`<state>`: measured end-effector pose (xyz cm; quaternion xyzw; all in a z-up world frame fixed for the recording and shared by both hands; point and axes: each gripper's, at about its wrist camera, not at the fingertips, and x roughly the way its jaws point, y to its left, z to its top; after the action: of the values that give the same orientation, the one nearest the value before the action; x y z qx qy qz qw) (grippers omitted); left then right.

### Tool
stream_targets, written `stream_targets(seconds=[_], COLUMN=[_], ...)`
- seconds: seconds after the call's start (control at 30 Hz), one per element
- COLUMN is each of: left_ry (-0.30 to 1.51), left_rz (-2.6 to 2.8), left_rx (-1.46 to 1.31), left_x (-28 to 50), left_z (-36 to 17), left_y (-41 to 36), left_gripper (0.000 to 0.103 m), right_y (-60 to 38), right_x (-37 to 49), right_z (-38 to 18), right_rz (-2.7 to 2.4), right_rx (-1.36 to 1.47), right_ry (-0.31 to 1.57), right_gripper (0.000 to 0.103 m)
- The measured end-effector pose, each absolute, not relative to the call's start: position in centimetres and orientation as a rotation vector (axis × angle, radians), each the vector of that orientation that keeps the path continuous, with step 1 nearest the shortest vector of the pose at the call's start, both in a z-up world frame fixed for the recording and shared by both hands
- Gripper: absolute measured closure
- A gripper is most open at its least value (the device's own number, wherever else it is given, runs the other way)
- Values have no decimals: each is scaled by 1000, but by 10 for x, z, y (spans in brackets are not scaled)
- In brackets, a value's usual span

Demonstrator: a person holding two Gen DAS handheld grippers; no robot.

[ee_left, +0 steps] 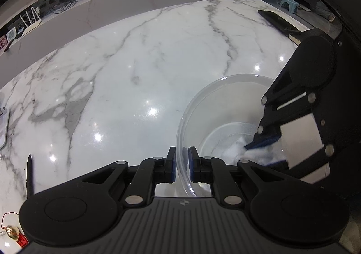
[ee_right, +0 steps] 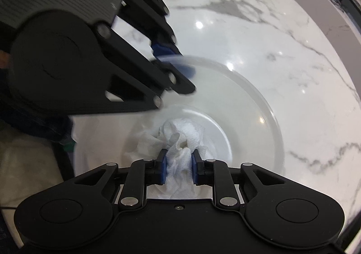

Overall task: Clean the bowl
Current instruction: 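Keep wiping the bowl interior with the cloth in the right tool while the left holds the rim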

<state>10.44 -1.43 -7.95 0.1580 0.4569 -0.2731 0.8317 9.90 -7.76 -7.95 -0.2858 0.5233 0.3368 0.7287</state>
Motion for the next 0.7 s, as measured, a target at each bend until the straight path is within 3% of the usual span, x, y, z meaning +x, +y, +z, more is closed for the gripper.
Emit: stream_targets(seconds=[0.7], left_ry=[970], left_rz=[-585], left_rx=[337], left_x=[105], left_z=[-80], left_y=[-14], left_gripper=[94], right_y=[-69], right_x=[108], right_z=[-87], right_rz=[655], right_rx=[-785], right_ry=[1030], right_gripper=[85])
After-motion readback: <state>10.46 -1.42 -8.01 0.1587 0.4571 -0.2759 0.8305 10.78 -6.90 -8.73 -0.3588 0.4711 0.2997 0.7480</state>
